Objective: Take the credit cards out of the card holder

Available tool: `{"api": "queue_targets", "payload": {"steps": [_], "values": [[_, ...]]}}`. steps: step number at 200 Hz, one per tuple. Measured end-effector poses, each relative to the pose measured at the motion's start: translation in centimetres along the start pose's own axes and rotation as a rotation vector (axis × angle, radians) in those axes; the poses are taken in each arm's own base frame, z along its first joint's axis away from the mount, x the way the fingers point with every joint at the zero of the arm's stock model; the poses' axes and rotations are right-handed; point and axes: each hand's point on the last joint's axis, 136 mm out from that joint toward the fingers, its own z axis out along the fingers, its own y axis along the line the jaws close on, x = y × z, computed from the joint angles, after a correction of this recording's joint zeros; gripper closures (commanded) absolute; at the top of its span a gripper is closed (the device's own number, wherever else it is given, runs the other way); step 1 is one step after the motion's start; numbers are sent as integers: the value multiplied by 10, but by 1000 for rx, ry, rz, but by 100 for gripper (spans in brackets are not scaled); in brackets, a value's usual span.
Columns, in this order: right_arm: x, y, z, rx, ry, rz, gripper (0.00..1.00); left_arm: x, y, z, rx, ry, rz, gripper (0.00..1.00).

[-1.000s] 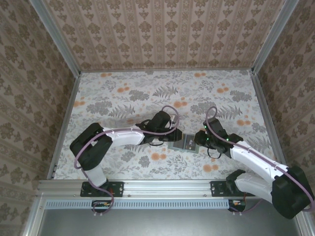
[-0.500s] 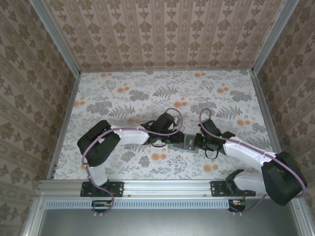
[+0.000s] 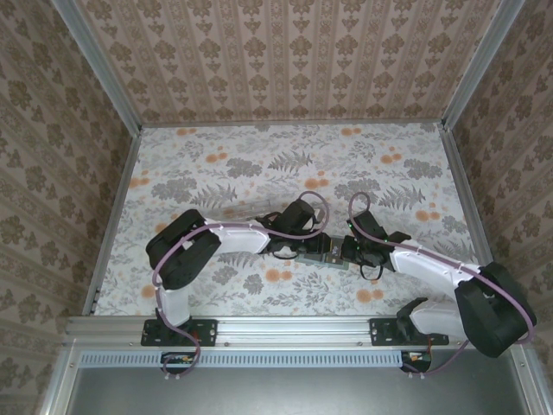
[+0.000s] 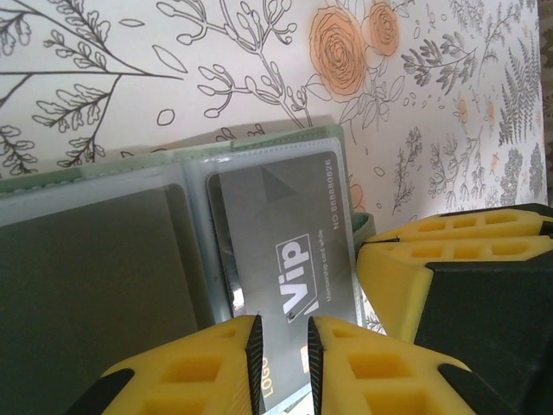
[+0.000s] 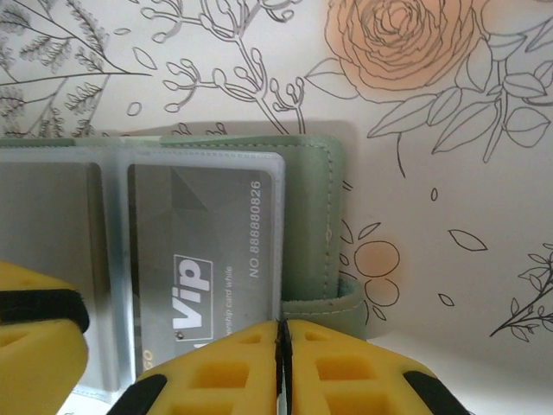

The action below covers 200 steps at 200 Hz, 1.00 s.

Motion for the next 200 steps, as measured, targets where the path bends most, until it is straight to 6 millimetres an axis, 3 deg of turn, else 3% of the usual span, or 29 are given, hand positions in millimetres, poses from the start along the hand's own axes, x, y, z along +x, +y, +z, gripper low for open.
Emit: {"api": "queue_targets", "payload": {"steps": [91, 200], "values": [[-1, 1, 8, 0, 1, 0, 89, 6, 9, 4, -28, 26, -33, 72], [-1, 2, 8, -2, 3, 1, 88, 5, 7, 8, 2, 32, -75, 78]]}}
